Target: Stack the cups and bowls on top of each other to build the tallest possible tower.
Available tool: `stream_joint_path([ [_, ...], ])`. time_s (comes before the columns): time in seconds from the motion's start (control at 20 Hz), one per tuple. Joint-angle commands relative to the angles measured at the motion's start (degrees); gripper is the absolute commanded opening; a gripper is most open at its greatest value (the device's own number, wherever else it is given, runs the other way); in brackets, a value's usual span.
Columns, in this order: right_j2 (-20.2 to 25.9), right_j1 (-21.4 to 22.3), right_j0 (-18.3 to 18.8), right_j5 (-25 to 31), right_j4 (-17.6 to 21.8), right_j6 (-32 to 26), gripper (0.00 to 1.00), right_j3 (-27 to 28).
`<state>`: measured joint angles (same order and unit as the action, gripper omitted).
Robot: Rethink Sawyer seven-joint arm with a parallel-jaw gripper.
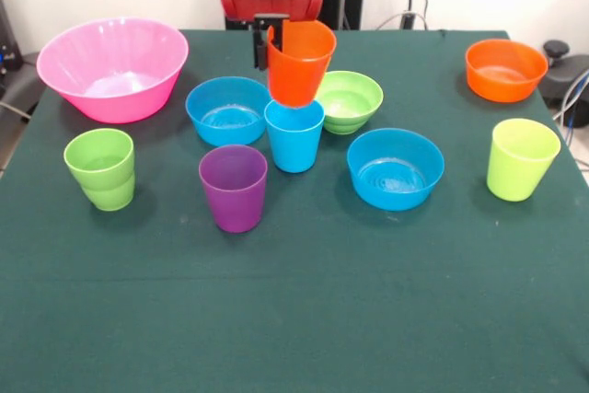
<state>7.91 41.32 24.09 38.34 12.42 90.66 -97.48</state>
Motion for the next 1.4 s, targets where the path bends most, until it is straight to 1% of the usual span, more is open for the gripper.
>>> stream_joint_path([
  [0.05,3.88,0.74,-0.84,-4.22,3.93,-0.21,0.00,-5.30],
  [0.1,3.94,0.39,-1.00,-3.87,3.92,-0.24,0.00,-4.52],
  [0.35,4.09,-1.14,-0.94,-7.27,4.79,0.33,0.00,-4.43],
  [0.45,3.89,-2.18,-0.98,-9.45,5.20,0.95,0.00,-5.06],
  [0.5,3.75,-2.01,-0.73,-10.55,5.38,1.12,0.00,-6.15],
  [0.75,2.84,-3.07,-1.22,-14.31,6.21,1.99,0.00,-7.46],
  [1.1,2.44,-4.44,-1.34,-15.77,7.13,1.65,0.00,-6.78],
  [1.4,2.14,-4.66,-1.36,-17.34,7.83,2.78,0.00,-7.79],
])
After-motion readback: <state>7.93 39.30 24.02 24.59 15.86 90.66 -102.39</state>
